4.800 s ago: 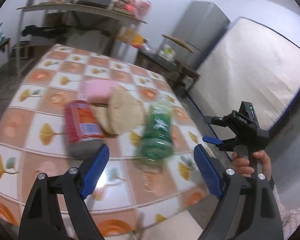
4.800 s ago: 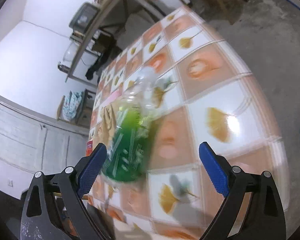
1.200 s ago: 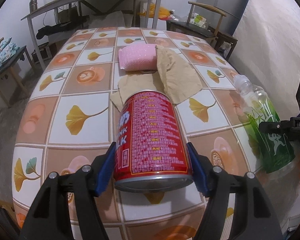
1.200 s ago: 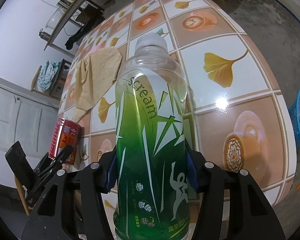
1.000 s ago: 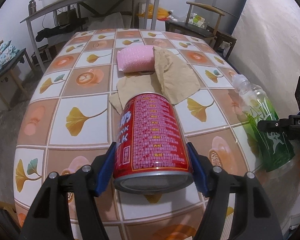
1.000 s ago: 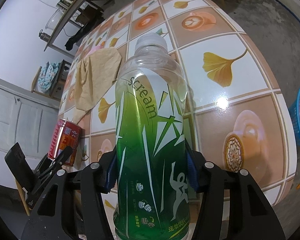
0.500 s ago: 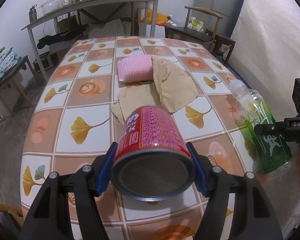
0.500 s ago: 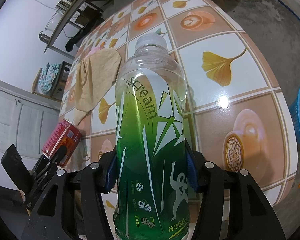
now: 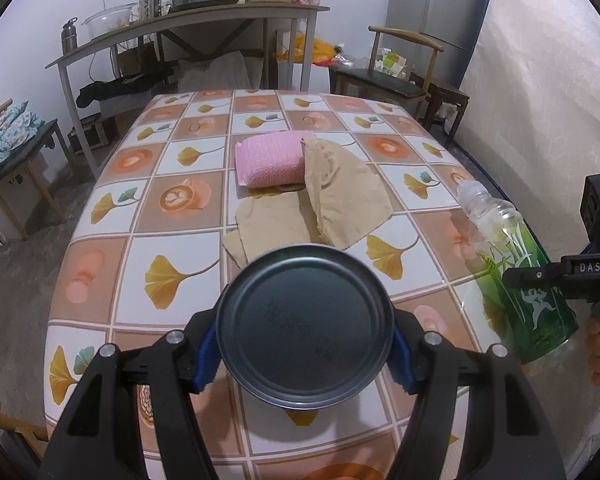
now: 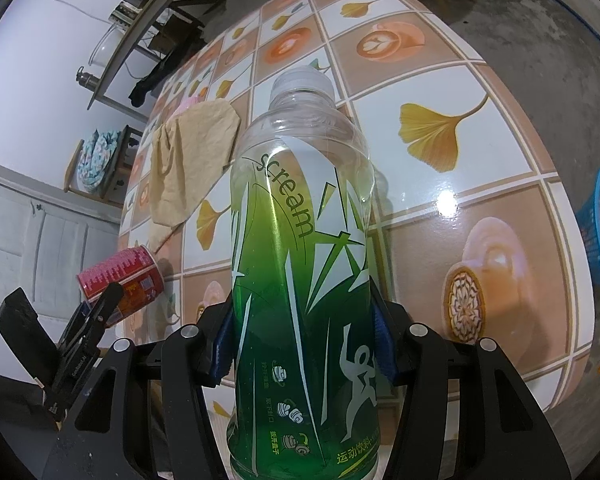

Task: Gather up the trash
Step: 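Carry the red can and green bottle toward the wastebasket with both tools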

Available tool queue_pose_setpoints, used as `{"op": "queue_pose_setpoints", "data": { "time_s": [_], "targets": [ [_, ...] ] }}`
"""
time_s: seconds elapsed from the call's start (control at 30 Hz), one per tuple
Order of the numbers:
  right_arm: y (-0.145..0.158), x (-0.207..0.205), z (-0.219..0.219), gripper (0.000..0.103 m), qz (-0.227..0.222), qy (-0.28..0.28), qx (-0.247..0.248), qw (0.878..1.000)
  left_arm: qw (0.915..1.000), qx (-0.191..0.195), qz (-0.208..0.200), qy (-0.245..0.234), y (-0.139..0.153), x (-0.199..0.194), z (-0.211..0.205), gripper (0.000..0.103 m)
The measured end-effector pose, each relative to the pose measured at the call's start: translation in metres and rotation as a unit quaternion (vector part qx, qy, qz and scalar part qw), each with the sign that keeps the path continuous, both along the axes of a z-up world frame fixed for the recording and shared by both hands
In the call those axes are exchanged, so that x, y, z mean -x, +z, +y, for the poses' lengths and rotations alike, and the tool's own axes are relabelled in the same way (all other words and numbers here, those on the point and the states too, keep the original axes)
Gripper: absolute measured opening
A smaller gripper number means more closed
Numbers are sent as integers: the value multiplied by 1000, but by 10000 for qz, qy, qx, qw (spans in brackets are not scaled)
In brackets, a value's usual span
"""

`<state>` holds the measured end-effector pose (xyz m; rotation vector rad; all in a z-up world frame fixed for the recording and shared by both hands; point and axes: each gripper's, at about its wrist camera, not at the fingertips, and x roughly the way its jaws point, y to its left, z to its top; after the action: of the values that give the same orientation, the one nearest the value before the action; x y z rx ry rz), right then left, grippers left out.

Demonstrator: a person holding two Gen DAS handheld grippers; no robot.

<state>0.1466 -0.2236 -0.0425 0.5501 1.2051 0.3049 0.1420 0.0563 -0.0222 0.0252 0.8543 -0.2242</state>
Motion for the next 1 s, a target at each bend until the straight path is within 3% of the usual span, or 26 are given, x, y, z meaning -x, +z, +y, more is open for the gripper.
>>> {"op": "queue_pose_setpoints", "data": {
  "time_s": [1.0],
  "targets": [
    [10, 15, -15, 52, -280, -162, -205, 9993, 9993, -229, -252, -143, 17, 11, -18, 64]
  ]
}}
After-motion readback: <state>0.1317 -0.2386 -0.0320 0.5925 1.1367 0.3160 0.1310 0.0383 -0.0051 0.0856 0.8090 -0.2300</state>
